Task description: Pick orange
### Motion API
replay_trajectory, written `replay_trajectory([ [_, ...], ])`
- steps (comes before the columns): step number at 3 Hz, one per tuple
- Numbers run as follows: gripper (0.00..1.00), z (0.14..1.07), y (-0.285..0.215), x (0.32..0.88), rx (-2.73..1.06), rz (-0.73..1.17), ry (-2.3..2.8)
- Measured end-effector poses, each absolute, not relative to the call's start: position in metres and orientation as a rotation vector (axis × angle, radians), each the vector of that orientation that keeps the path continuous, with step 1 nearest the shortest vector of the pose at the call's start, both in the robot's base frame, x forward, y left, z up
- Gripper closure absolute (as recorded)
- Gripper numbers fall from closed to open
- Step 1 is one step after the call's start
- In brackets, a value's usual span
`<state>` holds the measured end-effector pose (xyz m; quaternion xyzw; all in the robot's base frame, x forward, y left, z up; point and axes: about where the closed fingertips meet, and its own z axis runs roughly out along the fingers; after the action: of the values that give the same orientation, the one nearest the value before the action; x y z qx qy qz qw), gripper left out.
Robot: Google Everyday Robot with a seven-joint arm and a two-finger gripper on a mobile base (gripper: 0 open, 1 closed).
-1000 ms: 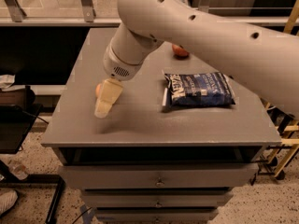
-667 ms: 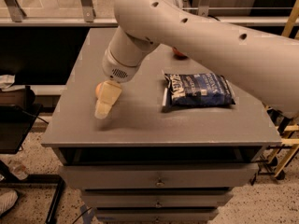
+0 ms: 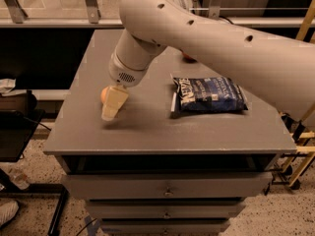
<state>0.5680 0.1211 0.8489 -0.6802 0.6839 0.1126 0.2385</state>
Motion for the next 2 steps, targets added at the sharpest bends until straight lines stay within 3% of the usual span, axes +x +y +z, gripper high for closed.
replay_trajectory([
  [2, 0.65, 0.8489, 0.1219, 0.5693, -1.864, 0.308, 1.872],
])
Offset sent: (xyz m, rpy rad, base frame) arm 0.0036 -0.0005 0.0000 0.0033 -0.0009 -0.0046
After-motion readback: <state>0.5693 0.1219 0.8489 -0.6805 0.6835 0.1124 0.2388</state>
